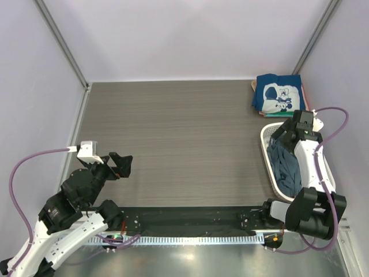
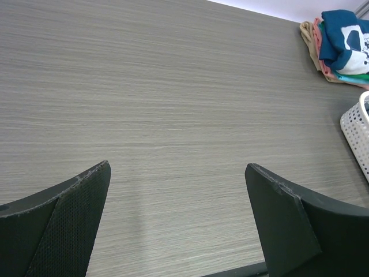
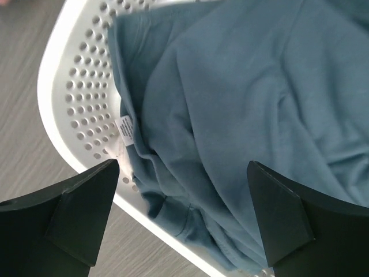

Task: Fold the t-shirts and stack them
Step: Grab the tshirt from the pile, then move the tshirt to the center of the board

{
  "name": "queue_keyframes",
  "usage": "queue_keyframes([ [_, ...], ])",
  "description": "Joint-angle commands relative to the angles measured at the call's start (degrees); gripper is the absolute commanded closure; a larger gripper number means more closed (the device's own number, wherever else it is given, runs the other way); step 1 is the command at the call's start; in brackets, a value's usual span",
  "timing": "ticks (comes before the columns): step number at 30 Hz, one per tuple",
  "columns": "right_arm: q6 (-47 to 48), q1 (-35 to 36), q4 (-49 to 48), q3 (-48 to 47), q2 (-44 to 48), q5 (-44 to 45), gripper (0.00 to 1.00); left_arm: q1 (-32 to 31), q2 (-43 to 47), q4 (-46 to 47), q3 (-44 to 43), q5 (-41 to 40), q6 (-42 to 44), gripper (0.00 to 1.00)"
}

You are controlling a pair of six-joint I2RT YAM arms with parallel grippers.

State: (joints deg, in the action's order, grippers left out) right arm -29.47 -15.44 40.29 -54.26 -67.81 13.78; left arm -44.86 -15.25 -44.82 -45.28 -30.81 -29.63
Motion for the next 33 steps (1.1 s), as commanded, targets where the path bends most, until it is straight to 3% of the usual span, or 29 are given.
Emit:
queue_keyframes([
  [1, -1.73, 0.06, -5.92, 2.13, -1.88, -4.89, 0.03, 0.21, -0.05, 1.57, 0.28, -0.04, 0.97, 0.00],
  [5, -2.08, 0.06, -8.12, 3.98, -4.17, -5.34, 0.10, 0.21, 0.30, 1.31, 0.28, 0.05, 1.15, 0.00],
  [9, -1.99, 0.06, -10.67, 6.80, -4.17, -8.15, 0.30, 0.30, 0.57, 1.05, 0.36, -0.48, 1.15, 0.00],
  [10, -1.82, 0.06, -10.94, 7.15, -4.35, -8.42, 0.50, 0.21, 0.65, 1.14, 0.36, -0.57, 1.15, 0.00],
  [12, -1.38, 0.06, -10.85, 7.24, -4.35, -8.59, 0.77, 0.21, 0.74, 0.96, 0.28, -0.57, 1.15, 0.00],
  [13, -1.29, 0.06, -10.68, 7.06, -3.82, -8.77, 0.96, 0.30, 0.66, 0.96, 0.28, -0.57, 1.15, 0.00],
  [14, -1.20, 0.06, -10.67, 6.80, -3.30, -9.21, 0.99, 0.21, 0.66, 0.96, 0.36, -0.57, 1.06, 0.00],
  [20, -2.52, 4.53, -5.50, -3.64, 3.73, -8.25, 0.99, 0.30, -0.04, 0.17, -0.51, 1.79, 1.94, 0.00],
  [24, -5.24, 18.22, -1.89, -18.74, 2.25, -6.57, 0.99, 0.39, -2.42, -0.35, -1.22, 5.06, 3.35, 0.00],
  [29, -2.53, 38.67, -1.36, -48.00, -8.98, -25.44, 0.99, 0.30, -2.34, -0.89, -1.31, 3.74, 3.17, 0.00],
  [31, -1.38, 42.76, -0.92, -58.88, -12.86, -27.31, 0.99, 0.39, -2.07, -0.71, -1.13, 3.30, 3.17, 0.00],
  [33, -2.07, 43.39, -1.62, -61.92, -13.31, -28.38, 0.99, 0.39, -1.98, -0.97, -1.13, 2.68, 3.08, 0.00],
])
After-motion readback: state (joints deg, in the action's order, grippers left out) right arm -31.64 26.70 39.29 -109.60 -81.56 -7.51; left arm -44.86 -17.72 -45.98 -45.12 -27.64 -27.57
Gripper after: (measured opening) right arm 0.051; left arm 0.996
